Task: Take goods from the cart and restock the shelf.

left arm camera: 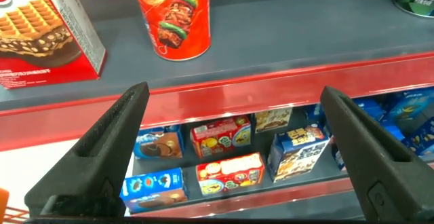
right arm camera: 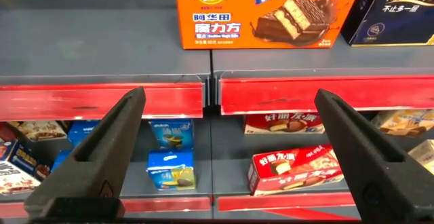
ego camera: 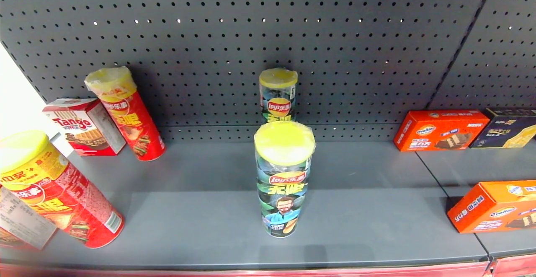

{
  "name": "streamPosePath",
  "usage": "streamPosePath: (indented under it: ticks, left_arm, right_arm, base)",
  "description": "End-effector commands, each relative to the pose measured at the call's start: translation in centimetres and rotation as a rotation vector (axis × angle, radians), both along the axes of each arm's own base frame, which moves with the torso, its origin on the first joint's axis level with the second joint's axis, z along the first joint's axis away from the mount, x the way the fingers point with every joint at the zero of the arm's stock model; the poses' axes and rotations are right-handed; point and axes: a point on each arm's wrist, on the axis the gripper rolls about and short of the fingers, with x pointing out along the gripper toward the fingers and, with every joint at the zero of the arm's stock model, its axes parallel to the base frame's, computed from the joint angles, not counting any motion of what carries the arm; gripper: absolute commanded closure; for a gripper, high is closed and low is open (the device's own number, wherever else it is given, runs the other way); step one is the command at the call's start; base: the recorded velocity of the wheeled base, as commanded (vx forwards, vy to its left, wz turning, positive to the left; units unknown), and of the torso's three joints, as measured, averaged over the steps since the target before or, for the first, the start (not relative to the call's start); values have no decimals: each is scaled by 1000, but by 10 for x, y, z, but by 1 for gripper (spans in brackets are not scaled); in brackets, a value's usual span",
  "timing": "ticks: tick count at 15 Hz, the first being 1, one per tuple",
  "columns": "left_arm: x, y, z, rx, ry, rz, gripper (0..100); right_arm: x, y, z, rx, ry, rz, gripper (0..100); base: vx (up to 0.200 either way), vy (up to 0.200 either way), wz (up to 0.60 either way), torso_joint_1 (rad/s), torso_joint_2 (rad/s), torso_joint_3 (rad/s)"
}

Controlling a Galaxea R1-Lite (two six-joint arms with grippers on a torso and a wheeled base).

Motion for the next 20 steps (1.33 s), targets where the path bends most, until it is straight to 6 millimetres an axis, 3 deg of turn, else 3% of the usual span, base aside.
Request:
streamPosePath:
  ticks: [1, 11, 20]
  left_arm:
    - [0, 0, 0, 2, 1, -1, 0]
    - [0, 0, 0, -4, 2, 2, 0]
    - [0, 0, 0, -2, 2, 1, 0]
  right_arm:
    - [0, 0, 0, 0, 1, 0, 0]
    - [0, 0, 0, 0, 1, 0, 0]
    - [0, 0, 0, 0, 1, 0, 0]
  base:
    - [0, 0, 0, 0, 0, 0]
    - [0, 20, 0, 0, 0, -1]
    - [-89, 0, 0, 4, 3, 2]
